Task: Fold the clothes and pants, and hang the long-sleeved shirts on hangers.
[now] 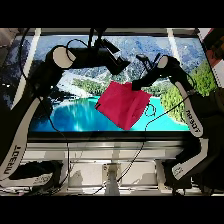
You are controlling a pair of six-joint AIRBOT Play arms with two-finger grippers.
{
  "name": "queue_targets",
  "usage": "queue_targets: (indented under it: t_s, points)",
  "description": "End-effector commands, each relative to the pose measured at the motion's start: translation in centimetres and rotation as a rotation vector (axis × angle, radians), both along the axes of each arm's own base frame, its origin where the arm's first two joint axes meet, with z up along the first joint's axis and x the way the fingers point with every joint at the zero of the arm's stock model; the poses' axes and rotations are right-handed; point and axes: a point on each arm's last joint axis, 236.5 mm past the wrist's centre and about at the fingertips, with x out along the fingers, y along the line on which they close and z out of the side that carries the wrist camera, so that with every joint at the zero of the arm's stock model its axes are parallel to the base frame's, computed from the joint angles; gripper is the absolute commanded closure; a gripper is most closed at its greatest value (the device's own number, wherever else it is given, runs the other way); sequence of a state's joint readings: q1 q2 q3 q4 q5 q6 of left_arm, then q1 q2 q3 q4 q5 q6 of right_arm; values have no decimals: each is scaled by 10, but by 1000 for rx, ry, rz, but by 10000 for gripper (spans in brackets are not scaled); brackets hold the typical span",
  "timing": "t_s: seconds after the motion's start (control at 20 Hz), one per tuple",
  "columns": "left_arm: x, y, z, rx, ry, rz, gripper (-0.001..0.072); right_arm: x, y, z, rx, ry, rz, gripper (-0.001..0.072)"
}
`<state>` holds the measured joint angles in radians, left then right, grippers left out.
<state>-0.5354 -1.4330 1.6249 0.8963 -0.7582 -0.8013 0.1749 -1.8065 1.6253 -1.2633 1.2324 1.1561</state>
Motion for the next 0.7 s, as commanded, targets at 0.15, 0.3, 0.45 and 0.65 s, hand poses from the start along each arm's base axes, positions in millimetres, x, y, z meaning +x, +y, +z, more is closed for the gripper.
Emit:
queue_targets:
  t_s: [0.15, 0.3, 0.45, 0.65]
  points:
    - [-4, -1, -9, 20, 24, -18, 10, 6, -48, -25, -147, 25, -63, 58]
    - [-4, -1, -9, 20, 25, -18, 10, -20, -52, -29, -60, 180, -108, 94]
    - [-4, -1, -9, 20, 25, -18, 10, -26, -57, -31, -2, 244, -165, 93]
    - [-4, -1, -9, 20, 25, -18, 10, -39, -33, -33, 119, 338, -206, 94]
